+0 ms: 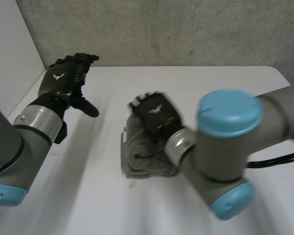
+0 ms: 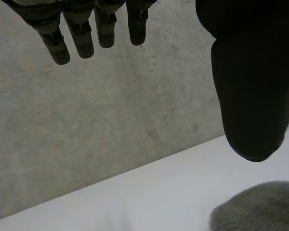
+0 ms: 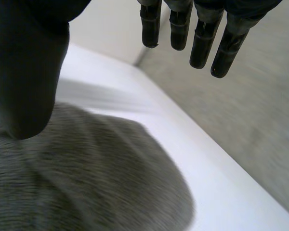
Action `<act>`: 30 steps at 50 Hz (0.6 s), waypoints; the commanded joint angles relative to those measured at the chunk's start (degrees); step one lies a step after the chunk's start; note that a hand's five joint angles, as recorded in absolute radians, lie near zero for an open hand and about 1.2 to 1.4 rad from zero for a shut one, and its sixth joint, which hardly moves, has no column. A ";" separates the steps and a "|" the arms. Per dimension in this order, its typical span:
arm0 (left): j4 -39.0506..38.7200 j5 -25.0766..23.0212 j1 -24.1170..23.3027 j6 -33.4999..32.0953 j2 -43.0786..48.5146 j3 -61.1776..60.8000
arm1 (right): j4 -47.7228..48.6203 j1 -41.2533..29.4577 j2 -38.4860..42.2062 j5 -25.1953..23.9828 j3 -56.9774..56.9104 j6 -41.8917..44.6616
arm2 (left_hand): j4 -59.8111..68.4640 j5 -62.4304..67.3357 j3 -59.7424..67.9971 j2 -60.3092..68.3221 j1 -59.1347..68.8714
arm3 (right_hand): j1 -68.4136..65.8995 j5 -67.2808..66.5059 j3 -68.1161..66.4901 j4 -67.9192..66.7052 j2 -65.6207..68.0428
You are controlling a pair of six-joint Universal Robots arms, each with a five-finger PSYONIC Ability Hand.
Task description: Fold the towel.
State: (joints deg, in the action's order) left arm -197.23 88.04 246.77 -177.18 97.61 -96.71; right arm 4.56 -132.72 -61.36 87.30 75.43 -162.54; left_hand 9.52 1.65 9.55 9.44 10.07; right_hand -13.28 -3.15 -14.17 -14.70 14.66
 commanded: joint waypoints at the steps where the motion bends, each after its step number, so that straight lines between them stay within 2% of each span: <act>1: 6.15 0.38 -6.57 4.65 8.65 8.55 | -2.70 9.48 -5.18 0.42 5.78 -12.61 | 0.53 -1.61 0.49 0.60 -0.02 | 3.28 3.15 4.17 4.70 -4.66; 8: 10.28 2.75 -12.01 6.23 21.10 15.40 | -5.88 12.57 -1.59 0.07 5.26 -14.38 | 0.53 -1.61 0.49 0.60 -0.02 | 3.28 3.15 4.17 4.70 -4.66; 11: 10.46 3.63 -12.37 5.88 23.15 16.11 | -5.97 12.75 0.61 -0.46 4.56 -14.56 | 0.53 -1.61 0.49 0.60 -0.02 | 3.28 3.15 4.17 4.70 -4.66; 13: 10.55 6.34 -12.46 5.70 26.21 16.72 | -5.97 12.92 2.21 -1.25 3.94 -14.47 | 0.53 -1.61 0.49 0.60 -0.02 | 3.28 3.15 4.17 4.70 -4.66; 16: 10.64 9.16 -12.37 5.00 27.54 16.20 | -6.06 12.92 5.44 -3.18 2.45 -14.47 | 0.48 -1.65 0.45 0.56 -0.07 | 3.28 3.15 4.17 4.70 -4.66; 20: 10.37 10.65 -12.20 3.42 27.72 15.15 | -6.41 12.31 9.49 -4.33 0.51 -13.85 | 0.48 -1.65 0.45 0.56 -0.07 | 3.28 3.15 4.17 4.70 -4.66; 24: 9.93 10.75 -12.02 0.35 27.63 12.34 | -6.41 11.96 11.08 -4.33 -0.37 -13.59 | 0.48 -1.65 0.45 0.56 -0.07 | 3.28 3.15 4.17 4.70 -4.66; 30: 9.76 10.57 -12.02 -0.80 27.46 10.31 | -5.88 11.60 12.23 -4.33 -0.72 -11.39 | 0.48 -1.65 0.45 0.56 -0.07 | 3.28 3.15 4.17 4.70 -4.66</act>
State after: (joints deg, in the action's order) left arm -187.34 99.00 234.72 -176.75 125.46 -84.43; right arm -1.66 -120.83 -49.94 82.83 74.93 -175.63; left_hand 9.52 1.65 9.55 9.44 10.06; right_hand -13.15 -3.15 -14.19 -14.69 14.66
